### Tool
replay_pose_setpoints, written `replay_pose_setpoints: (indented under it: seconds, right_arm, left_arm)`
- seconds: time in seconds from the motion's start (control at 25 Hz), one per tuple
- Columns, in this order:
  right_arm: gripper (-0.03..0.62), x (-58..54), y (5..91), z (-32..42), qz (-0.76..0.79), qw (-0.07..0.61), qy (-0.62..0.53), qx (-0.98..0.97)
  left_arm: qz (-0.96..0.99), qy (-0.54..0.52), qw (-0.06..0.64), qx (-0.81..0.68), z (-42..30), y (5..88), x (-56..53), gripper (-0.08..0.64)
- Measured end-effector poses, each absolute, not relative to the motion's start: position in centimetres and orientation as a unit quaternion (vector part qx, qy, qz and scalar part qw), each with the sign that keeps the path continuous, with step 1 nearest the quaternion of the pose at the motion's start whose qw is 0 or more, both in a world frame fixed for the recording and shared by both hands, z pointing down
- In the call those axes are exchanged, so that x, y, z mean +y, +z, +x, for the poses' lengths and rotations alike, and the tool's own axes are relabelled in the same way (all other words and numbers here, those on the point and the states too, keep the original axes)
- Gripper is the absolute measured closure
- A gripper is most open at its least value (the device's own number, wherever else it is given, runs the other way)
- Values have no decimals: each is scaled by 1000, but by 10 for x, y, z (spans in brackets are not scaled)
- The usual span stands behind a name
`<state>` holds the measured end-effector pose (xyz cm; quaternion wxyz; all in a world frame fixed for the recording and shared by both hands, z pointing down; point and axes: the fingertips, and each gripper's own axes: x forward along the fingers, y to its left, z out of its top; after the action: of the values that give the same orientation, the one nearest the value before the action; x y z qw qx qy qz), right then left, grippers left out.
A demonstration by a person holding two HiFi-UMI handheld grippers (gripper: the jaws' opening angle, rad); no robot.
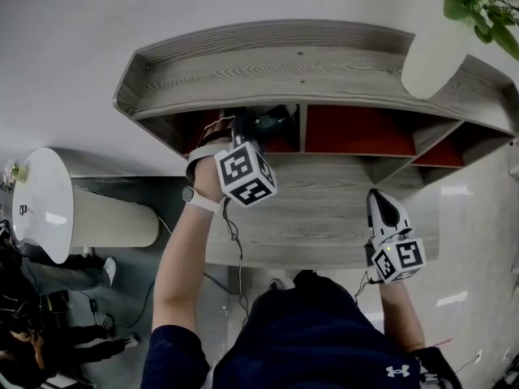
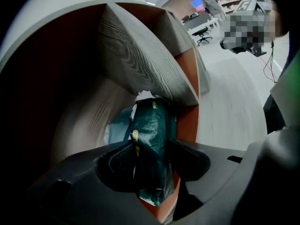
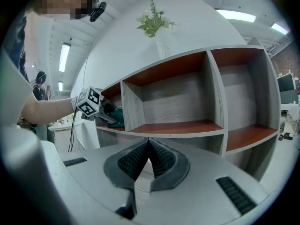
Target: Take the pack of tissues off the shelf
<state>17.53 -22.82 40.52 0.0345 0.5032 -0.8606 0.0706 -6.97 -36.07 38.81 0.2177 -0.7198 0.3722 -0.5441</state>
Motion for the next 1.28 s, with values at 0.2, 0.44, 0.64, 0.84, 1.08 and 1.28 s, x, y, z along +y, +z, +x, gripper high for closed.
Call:
replay_pose_setpoints:
  seconds: [0.2,0.44,0.64,0.84,1.08,1.28]
  right_arm:
    - [589,-227,413,178,511,37,81,-855]
    - [589,-219,424,173,513,41,99,-852]
    - [589,-215,423,166,513,44,97,-852]
    - [589,-207,427,162,517,48,99,-849]
    - [589,-194,425,150,517,49,99,-849]
    - [589,-181,423,139,516,50,98,-850]
  left_arm:
    - [-732,-540,224,349,-68,397,-360,417]
    - [-732,-533,254,340,-66,395,-355,437]
    - [-730,-525,280,336,-68,394,-345,437]
    - [-730,-521,290,333,-74,393,-330,437]
    - [-731,-517,294,334,-85,392,-307,439]
    - [-731,-511,299,338,-91,391,-289,439]
